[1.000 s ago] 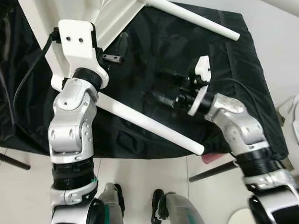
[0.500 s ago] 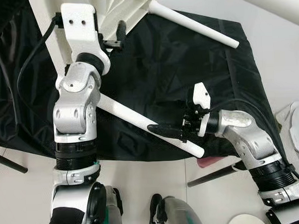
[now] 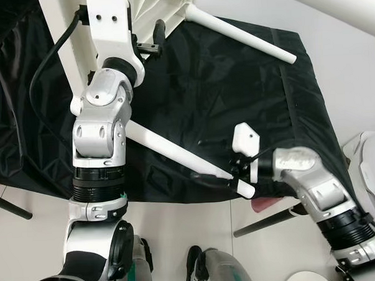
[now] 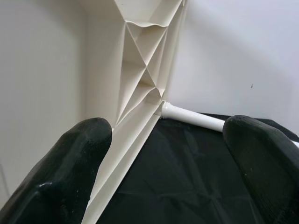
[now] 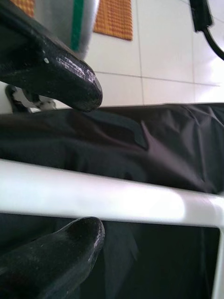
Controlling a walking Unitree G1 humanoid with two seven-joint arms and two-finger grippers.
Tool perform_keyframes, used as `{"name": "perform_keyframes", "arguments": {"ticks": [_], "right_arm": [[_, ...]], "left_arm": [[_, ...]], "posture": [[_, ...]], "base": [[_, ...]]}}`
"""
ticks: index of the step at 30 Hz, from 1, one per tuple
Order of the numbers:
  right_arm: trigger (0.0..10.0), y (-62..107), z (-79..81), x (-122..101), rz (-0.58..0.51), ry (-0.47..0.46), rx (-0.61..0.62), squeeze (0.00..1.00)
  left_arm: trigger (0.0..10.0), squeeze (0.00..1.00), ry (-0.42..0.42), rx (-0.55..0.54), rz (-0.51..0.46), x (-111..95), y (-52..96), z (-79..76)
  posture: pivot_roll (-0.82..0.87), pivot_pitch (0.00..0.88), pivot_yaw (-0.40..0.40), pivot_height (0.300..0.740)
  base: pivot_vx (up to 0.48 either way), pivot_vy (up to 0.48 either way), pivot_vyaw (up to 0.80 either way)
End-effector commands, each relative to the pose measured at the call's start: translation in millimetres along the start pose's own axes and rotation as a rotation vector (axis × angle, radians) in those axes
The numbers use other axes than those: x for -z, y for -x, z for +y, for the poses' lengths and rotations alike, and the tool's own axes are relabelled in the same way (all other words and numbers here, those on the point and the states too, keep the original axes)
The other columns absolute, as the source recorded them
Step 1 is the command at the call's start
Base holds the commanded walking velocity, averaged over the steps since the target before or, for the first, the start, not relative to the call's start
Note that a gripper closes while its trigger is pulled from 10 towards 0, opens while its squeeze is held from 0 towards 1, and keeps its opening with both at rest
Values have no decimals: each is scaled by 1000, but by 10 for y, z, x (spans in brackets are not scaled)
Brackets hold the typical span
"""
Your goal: Building children table
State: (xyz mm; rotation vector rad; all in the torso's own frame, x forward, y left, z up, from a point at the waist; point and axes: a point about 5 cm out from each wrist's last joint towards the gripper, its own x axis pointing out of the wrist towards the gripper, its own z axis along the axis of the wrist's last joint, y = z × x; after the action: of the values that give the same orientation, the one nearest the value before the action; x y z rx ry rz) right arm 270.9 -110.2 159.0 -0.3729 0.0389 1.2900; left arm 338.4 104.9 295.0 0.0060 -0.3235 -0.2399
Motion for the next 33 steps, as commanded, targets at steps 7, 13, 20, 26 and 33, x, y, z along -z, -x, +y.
{"name": "perform_keyframes", "arguments": {"ticks": [7, 13, 20, 26, 33], "right_arm": [[10000, -44, -7, 189, 86, 44, 74, 0], [10000, -73, -94, 281, 116, 42, 173, 0], [10000, -31, -259, 311, 123, 29, 291, 0], [10000, 58, -467, 322, 136, 14, 426, 0], [10000, 201, -701, 319, 144, 14, 564, 0]], "left_arm": [[10000, 0, -27, -47, -17, -55, -34, -29], [10000, 0, -32, -59, -19, -68, -32, -18], [10000, 0, -33, -58, -25, -83, -34, -24], [10000, 0, -28, -51, -26, -88, -39, -39], [10000, 0, -18, -46, -30, -104, -44, -53]], "posture": [[29, 104, -115, 740], [31, 106, -113, 740], [31, 105, -111, 740], [29, 107, -109, 740], [29, 107, -104, 740]], "base": [[0, 0, 0], [0, 0, 0], [0, 0, 0], [0, 0, 0], [0, 0, 0]]}}
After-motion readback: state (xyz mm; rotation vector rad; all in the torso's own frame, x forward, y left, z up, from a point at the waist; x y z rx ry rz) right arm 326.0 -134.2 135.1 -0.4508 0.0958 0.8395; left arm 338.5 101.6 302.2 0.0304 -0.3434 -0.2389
